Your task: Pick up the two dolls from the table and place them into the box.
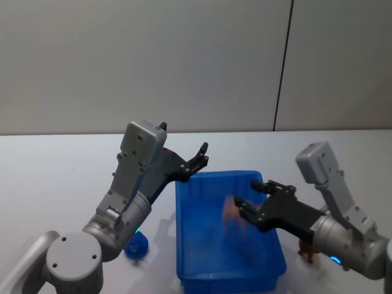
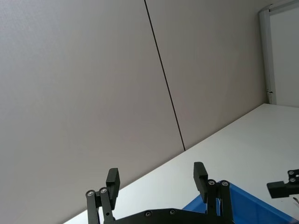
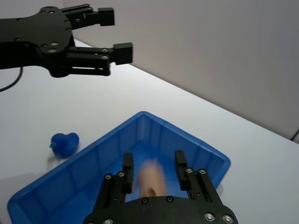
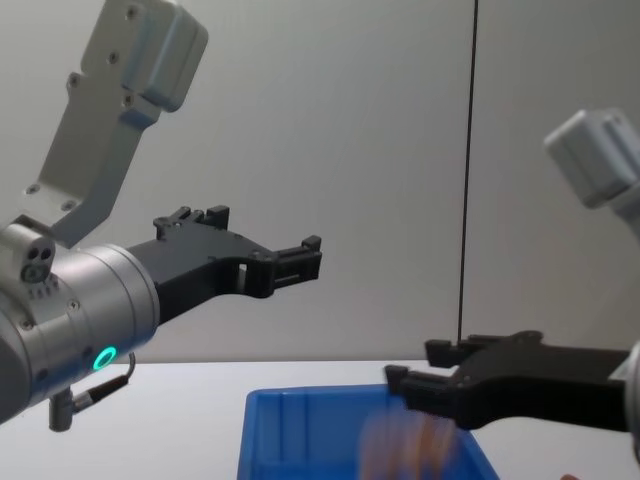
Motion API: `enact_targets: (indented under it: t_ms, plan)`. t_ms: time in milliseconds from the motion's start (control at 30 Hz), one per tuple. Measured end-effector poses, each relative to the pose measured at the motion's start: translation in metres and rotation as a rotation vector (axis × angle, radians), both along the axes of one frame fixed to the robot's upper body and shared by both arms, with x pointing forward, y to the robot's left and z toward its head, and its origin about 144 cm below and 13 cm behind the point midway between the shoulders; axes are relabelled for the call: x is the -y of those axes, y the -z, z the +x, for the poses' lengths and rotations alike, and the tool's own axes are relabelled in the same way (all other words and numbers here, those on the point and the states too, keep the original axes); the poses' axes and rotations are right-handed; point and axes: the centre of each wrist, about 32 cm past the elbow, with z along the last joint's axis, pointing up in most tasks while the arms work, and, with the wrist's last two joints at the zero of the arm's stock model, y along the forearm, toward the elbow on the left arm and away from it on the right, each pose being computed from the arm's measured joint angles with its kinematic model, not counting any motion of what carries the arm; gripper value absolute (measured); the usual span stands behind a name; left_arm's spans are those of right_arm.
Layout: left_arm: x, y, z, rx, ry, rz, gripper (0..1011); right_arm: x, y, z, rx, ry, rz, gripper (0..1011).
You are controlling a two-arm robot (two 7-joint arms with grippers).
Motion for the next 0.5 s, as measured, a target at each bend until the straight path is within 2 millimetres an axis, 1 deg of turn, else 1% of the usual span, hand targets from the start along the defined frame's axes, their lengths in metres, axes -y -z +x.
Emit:
enact_targets:
  t_ms: [33,100,167,200,233,367,400,433,500]
  plan:
    - [0.0,0.0,0.0,0.0,0.0,0.0,1000,-0.0011,0.0001,0.0006,-0.002,-0.004,0.0,531]
    - [0.0,0.0,0.0,0.0,0.0,0.0,1000,-0.0044,0.0003,0.0022,-0.01,-0.019,0.0,613]
    - [0.0,0.0,0.0,0.0,0.0,0.0,1000,-0.006,0.0002,0.0031,-0.012,-0.025,0.0,653]
    - [0.0,0.0,0.0,0.0,0.0,0.0,1000,-0.0072,-0.0001,0.0039,-0.014,-0.029,-0.001,713]
    - [0.0,0.0,0.0,0.0,0.0,0.0,1000,-0.0072,-0.0001,0.0039,-0.014,-0.029,-0.001,713]
    - [0.0,0.0,0.0,0.0,0.0,0.0,1000,-0.0085,-0.0002,0.0049,-0.012,-0.027,-0.003,843]
    - [0.0,0.0,0.0,0.0,0.0,0.0,1000,-0.0085,-0.0002,0.0049,-0.01,-0.024,-0.004,860]
    - [0.0,0.0,0.0,0.0,0.0,0.0,1000,-0.0083,-0.0003,0.0048,-0.006,-0.017,-0.004,911]
    - [0.0,0.0,0.0,0.0,0.0,0.0,1000,-0.0075,-0.0004,0.0044,-0.001,-0.007,-0.005,942]
